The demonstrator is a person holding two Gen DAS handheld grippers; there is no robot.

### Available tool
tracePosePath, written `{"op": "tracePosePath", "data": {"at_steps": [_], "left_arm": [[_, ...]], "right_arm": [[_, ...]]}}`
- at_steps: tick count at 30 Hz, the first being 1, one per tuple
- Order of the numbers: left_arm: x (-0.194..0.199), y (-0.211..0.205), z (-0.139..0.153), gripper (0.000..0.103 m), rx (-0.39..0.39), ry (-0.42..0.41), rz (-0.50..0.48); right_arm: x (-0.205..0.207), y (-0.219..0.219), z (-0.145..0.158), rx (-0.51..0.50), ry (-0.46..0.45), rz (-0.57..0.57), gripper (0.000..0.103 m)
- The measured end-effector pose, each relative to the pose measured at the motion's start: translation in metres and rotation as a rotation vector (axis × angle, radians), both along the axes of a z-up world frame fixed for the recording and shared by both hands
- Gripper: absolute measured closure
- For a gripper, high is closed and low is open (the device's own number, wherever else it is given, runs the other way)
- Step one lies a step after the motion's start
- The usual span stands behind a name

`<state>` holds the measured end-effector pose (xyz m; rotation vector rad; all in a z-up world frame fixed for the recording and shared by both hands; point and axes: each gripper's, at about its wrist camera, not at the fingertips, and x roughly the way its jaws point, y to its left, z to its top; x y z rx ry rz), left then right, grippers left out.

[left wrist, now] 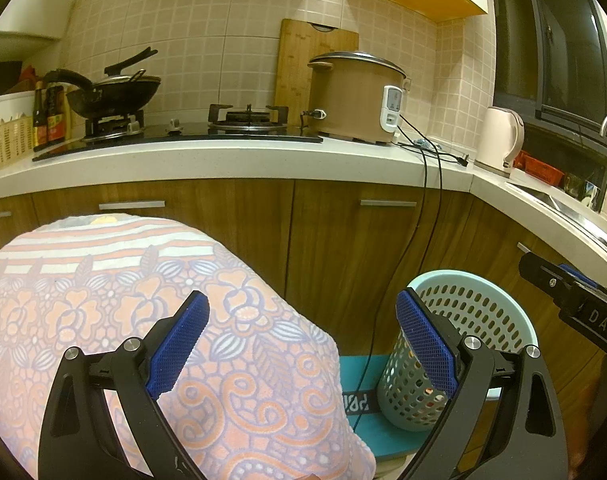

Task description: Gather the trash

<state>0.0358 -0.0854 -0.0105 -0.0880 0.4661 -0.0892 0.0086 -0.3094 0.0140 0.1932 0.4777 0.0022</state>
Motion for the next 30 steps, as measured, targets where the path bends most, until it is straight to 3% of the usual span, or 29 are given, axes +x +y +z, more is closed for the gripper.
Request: {"op": "tracePosePath", "data": {"at_steps": [30], "left_arm": [[-0.0002, 0.0005, -0.0019, 0.011, 0.01, 0.001, 0.001]], "right_arm": [[0.0015, 0.0018, 0.0012, -0.001, -0.001, 0.006, 0.03]]}}
